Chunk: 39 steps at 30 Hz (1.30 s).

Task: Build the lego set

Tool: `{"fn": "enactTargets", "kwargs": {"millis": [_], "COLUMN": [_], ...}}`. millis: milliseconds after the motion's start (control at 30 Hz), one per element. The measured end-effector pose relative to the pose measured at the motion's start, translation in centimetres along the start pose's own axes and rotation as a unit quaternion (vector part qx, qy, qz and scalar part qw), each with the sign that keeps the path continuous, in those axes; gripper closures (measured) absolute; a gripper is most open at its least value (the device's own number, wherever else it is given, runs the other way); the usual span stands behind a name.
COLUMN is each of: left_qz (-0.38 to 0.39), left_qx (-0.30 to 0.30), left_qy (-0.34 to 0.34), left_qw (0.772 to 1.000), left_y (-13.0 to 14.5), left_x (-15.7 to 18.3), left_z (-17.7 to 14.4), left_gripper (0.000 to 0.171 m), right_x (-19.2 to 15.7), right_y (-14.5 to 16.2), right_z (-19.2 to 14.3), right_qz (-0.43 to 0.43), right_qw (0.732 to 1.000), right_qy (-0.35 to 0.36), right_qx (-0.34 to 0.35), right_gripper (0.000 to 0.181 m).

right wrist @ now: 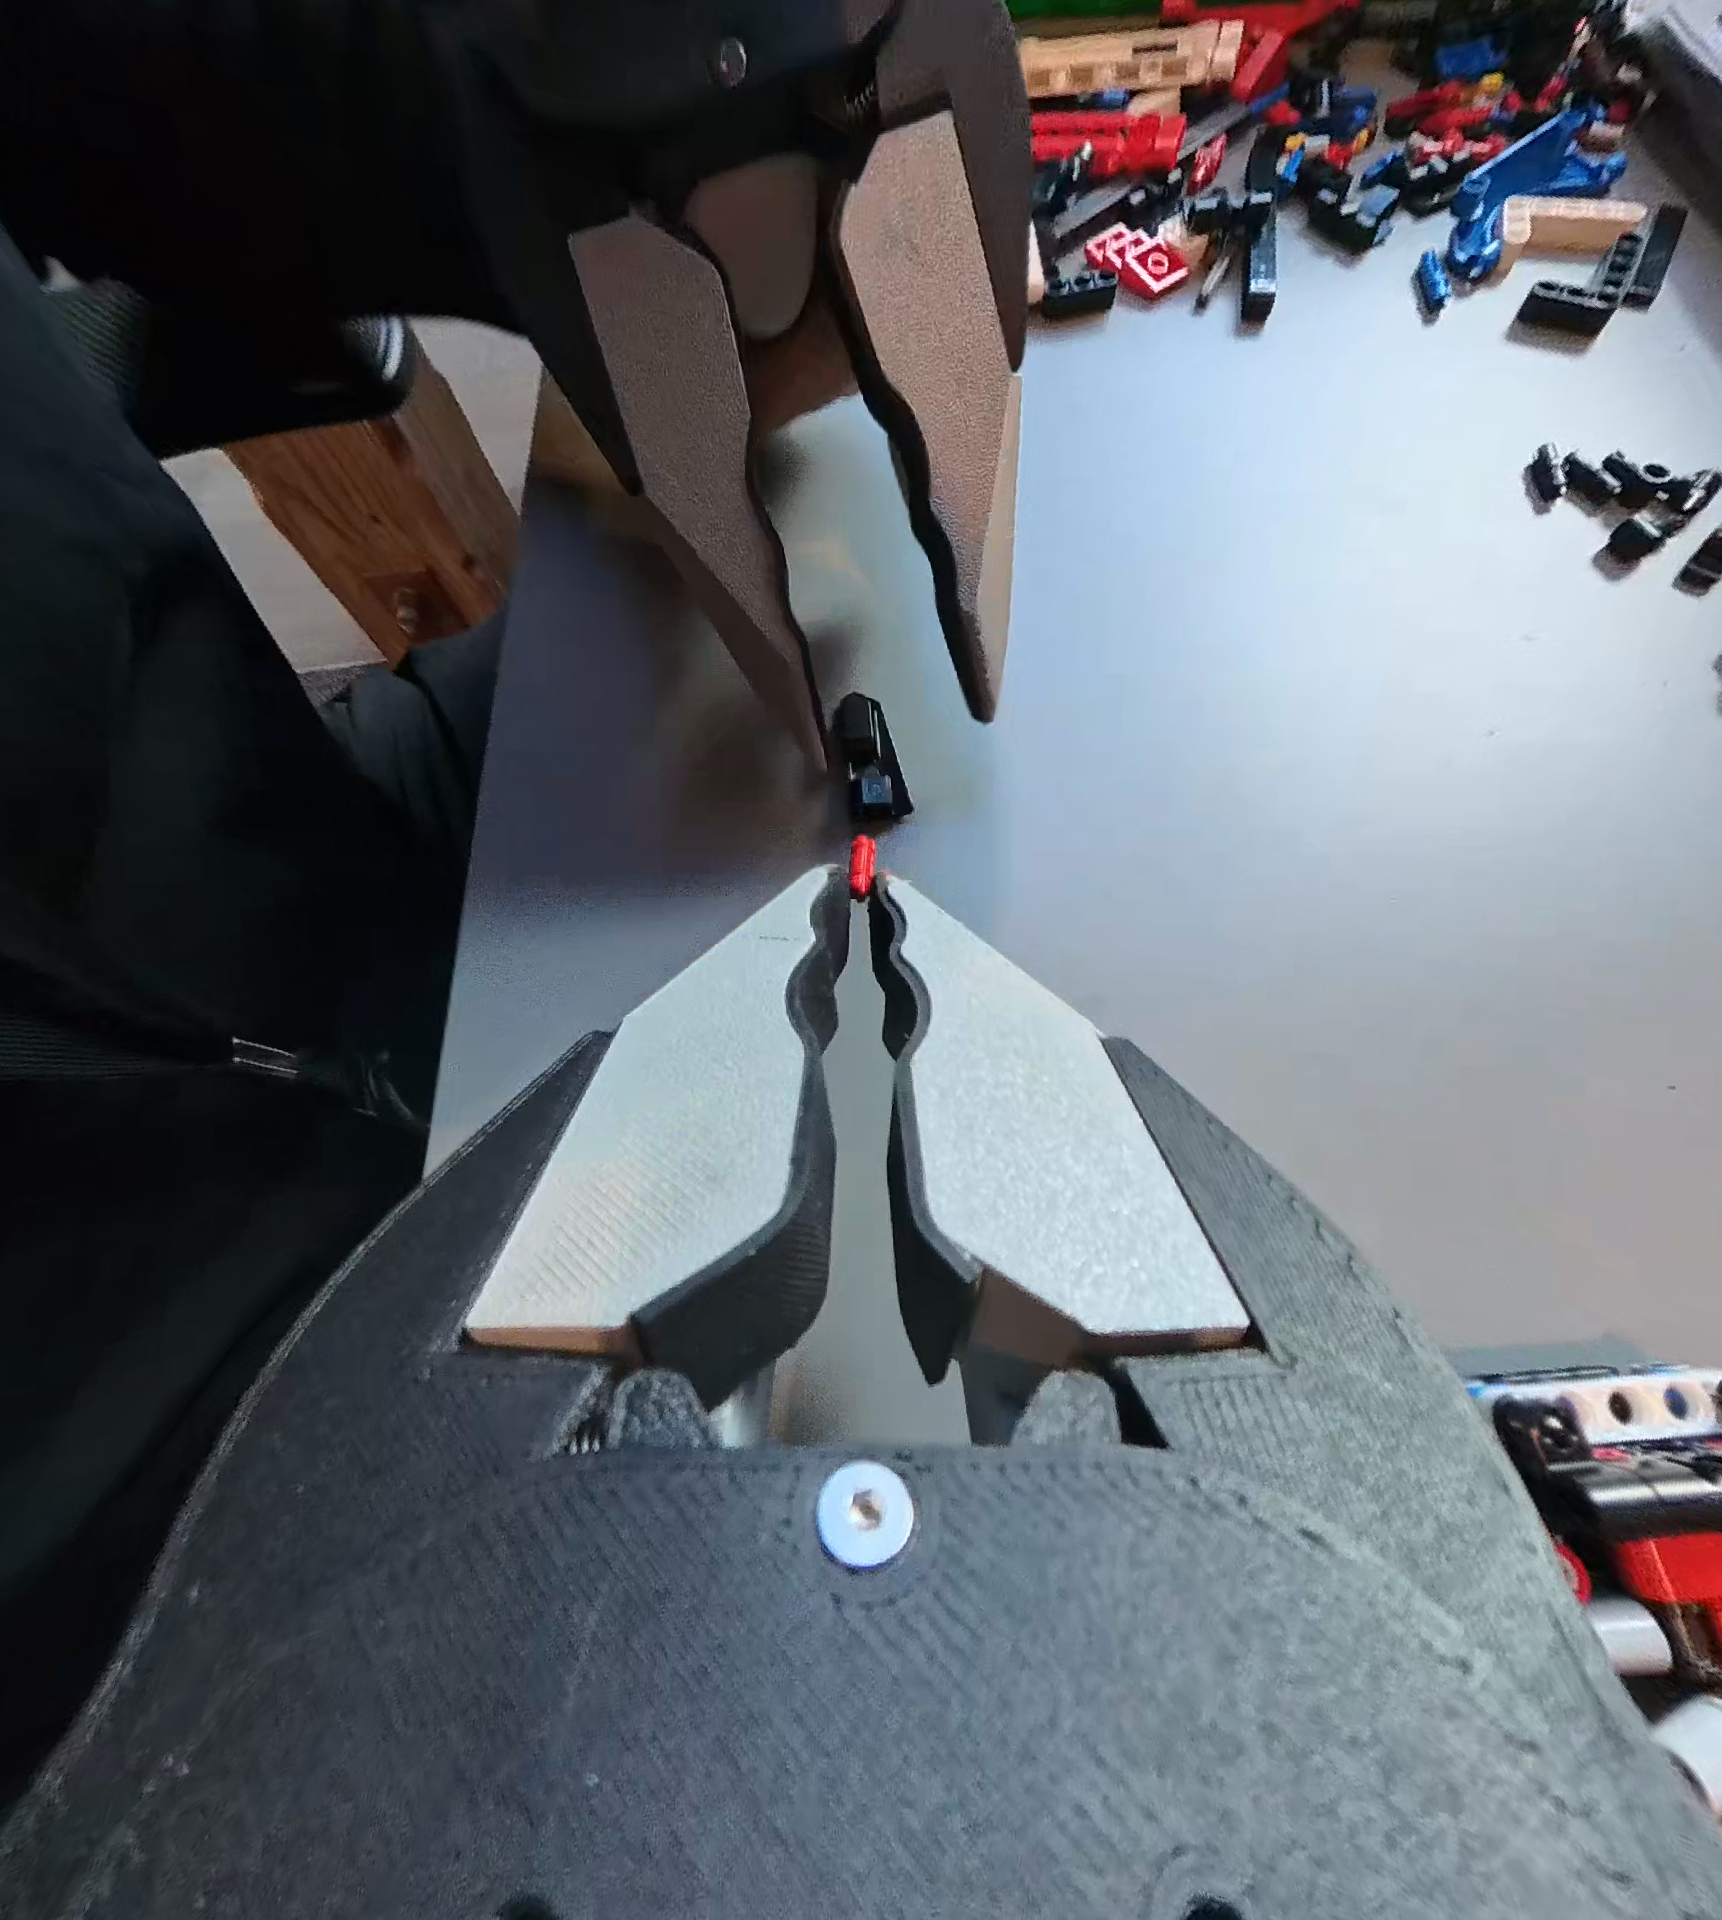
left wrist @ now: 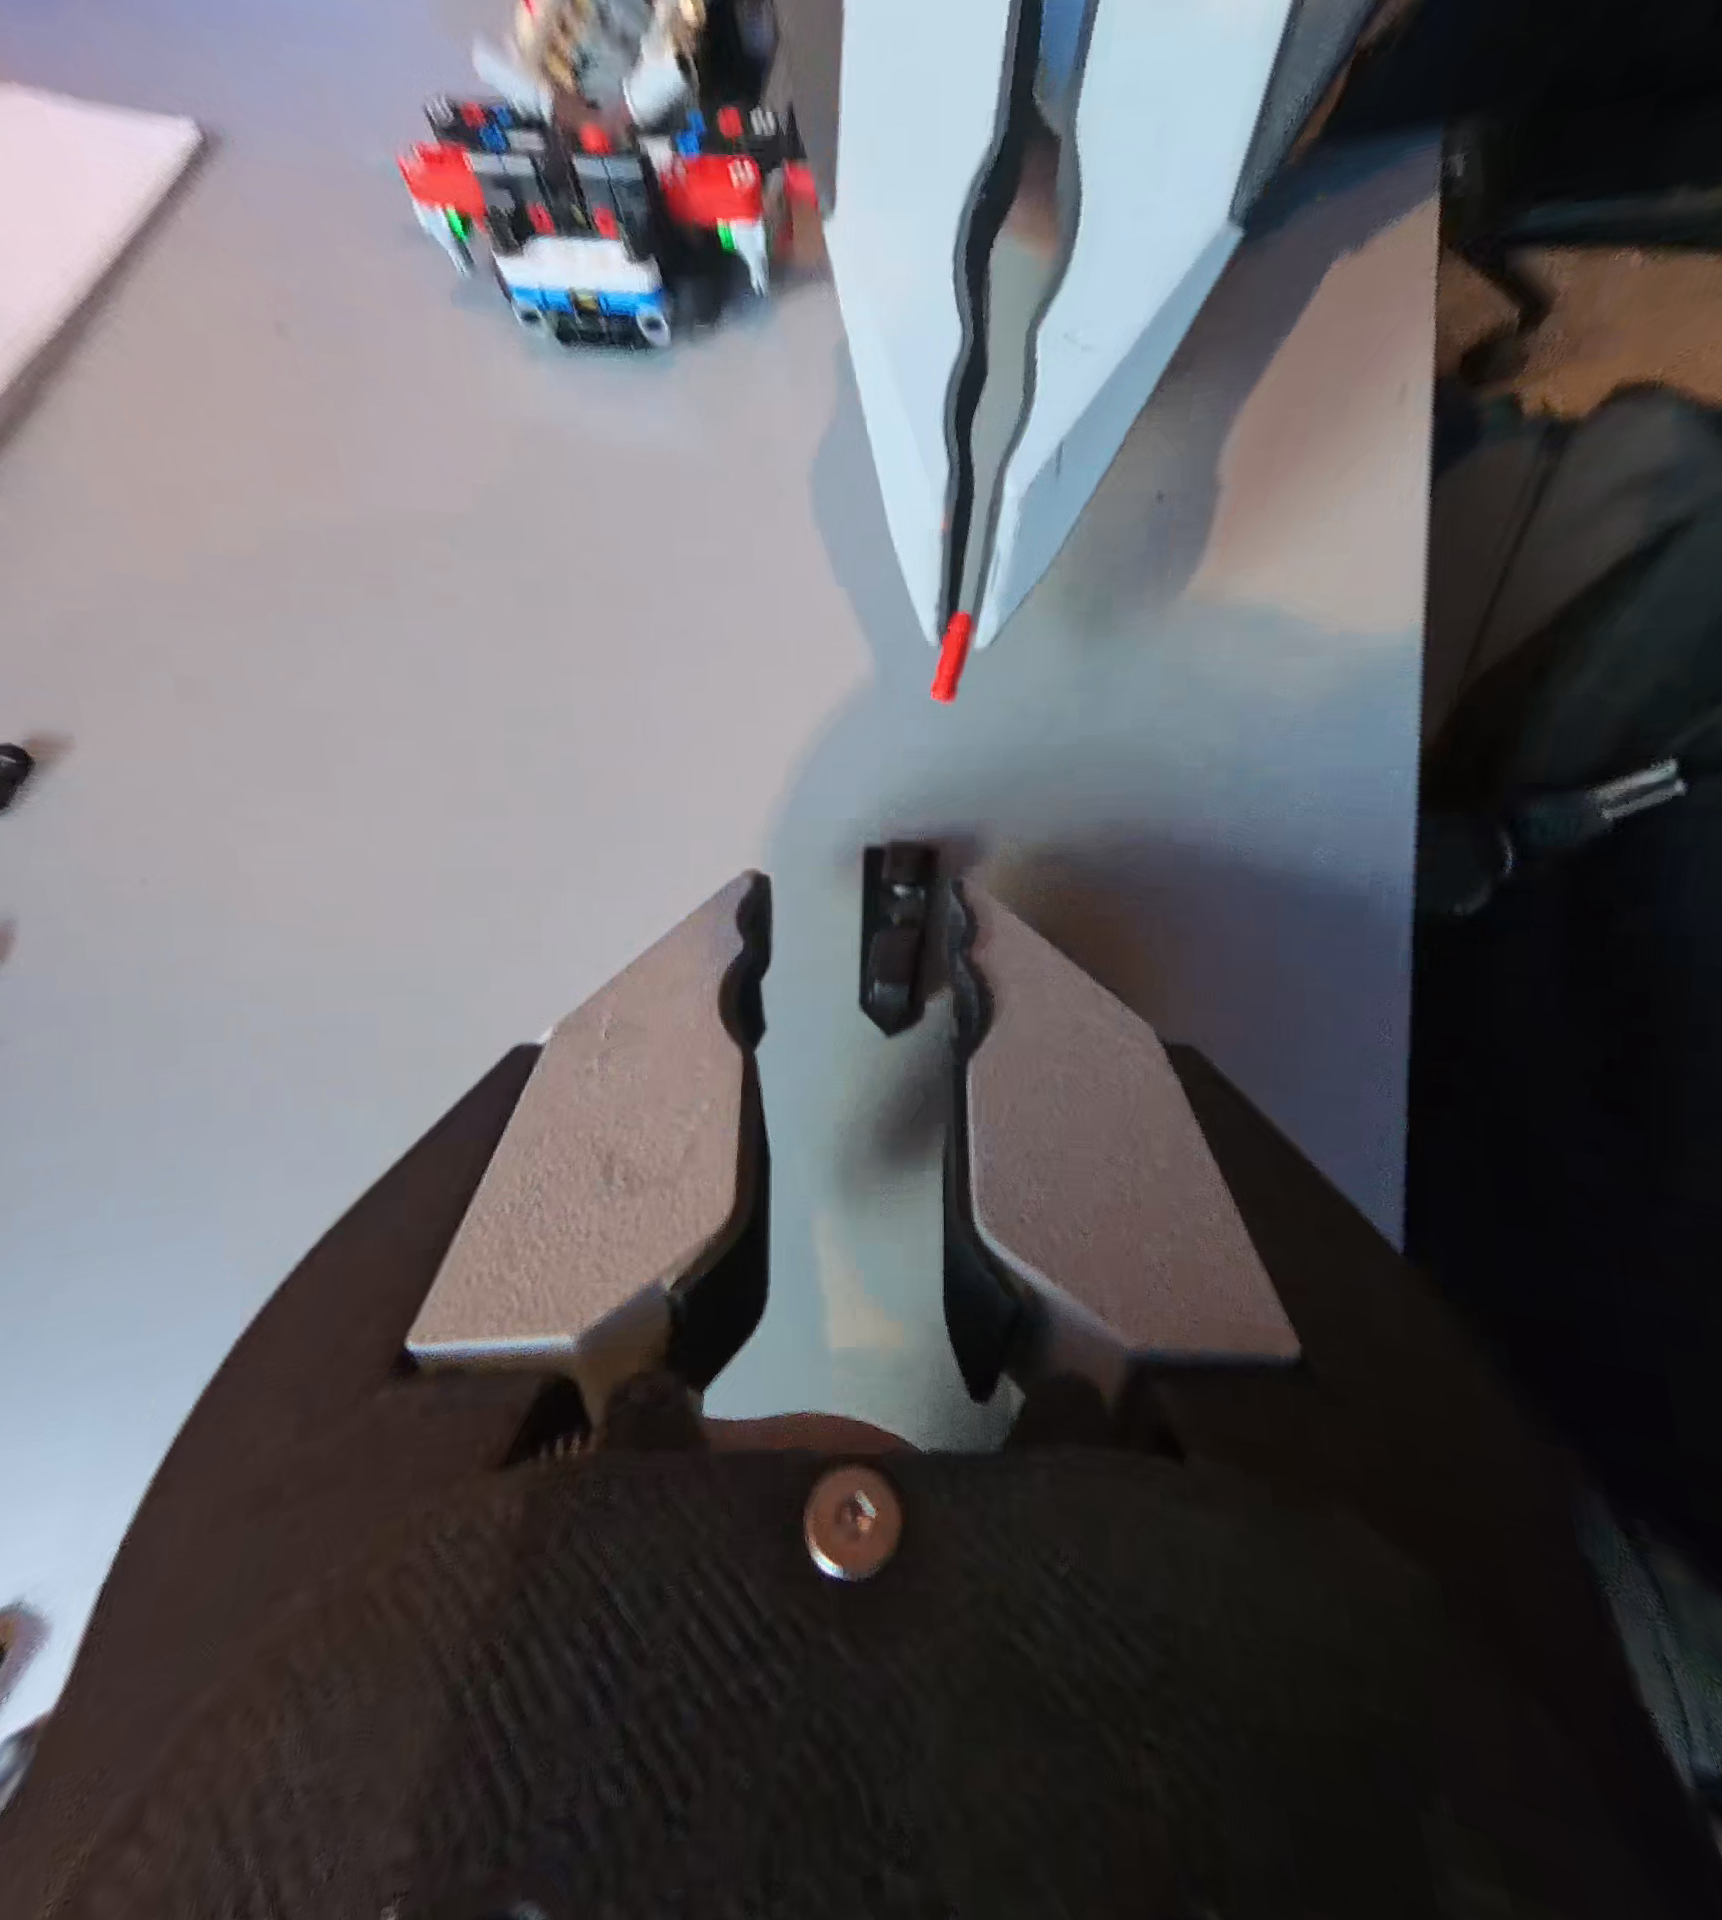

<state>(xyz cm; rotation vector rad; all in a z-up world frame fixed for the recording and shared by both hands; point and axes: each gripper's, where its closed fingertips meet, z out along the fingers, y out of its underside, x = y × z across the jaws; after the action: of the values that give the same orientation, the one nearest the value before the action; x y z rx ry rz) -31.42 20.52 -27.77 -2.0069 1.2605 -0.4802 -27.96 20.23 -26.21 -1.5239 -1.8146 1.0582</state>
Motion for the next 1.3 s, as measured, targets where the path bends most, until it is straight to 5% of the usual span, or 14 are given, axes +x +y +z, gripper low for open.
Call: {"fn": "enactTargets", "kwargs": {"millis": [100, 433, 567, 1300], "left_qz": [0.003, -0.054, -0.089, -0.098], "left_qx": [-0.033, 0.001, 0.018, 0.001], "left_qy": [0.03, 0.022, 0.068, 0.067], "left_qw": [0.999, 0.998, 0.993, 0.993], "left_y": [1.0, -0.1, -0.4, -0.1], "left_x": [0.7, 0.2, 1.3, 1.3], "left_z": [0.4, 1.0, 0.6, 1.1], "left_gripper": [0.146, 0.171, 0.171, 0.171], "right_x": [-0.1, 0.2, 0.2, 0.3], "right_y": [0.1, 0.1, -0.2, 1.1], "right_z": [0.6, 1.1, 0.7, 2.2], "right_qz": [-0.008, -0.005, 0.004, -0.003], "right_qw": [1.0, 1.0, 1.0, 0.998], "right_qy": [0.002, 0.008, 0.002, 0.002], "right_qx": [-0.013, -0.019, -0.005, -0.064], "right_gripper": [0.181, 0.181, 0.181, 0.181]}}
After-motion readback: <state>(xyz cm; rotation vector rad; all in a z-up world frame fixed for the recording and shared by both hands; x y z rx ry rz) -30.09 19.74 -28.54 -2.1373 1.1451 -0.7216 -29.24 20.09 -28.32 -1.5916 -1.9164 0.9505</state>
